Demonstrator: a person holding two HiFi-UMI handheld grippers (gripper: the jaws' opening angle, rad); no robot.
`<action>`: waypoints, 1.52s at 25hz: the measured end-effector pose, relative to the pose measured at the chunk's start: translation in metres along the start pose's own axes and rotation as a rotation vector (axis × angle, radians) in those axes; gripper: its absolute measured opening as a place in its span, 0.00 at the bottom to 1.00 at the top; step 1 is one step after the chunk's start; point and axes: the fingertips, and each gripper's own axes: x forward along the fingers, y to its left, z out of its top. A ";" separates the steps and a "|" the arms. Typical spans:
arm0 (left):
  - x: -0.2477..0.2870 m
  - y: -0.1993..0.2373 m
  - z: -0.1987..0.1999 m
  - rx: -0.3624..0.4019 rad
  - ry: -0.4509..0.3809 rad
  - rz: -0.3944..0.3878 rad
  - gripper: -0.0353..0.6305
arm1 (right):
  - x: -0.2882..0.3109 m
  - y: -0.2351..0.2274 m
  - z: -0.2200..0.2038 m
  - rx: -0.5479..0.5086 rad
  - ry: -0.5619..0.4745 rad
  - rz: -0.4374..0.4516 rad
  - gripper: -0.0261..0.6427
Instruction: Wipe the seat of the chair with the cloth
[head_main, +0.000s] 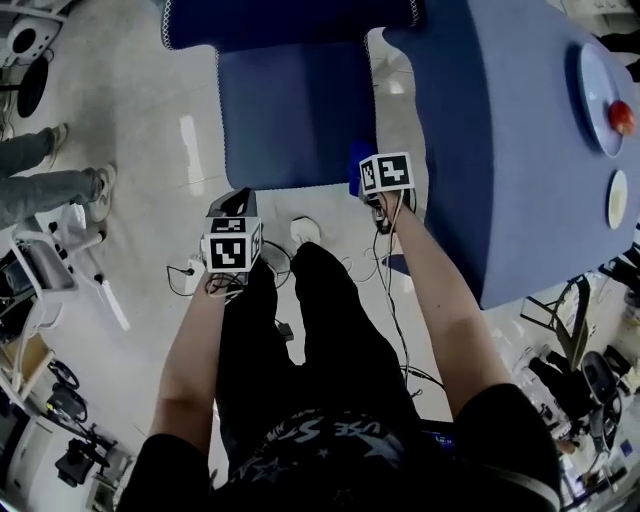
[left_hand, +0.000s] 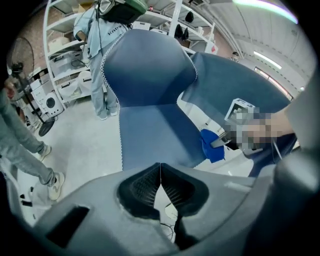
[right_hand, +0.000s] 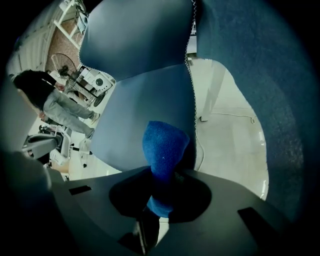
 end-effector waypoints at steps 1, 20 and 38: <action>-0.004 0.003 0.002 -0.004 -0.007 0.013 0.08 | -0.003 0.002 0.001 -0.008 -0.005 0.005 0.14; -0.081 -0.022 0.002 -0.063 -0.047 0.060 0.08 | -0.111 0.110 0.063 -0.250 -0.270 0.265 0.14; -0.201 -0.059 0.008 0.023 -0.309 -0.029 0.08 | -0.258 0.169 0.008 -0.173 -0.535 0.197 0.14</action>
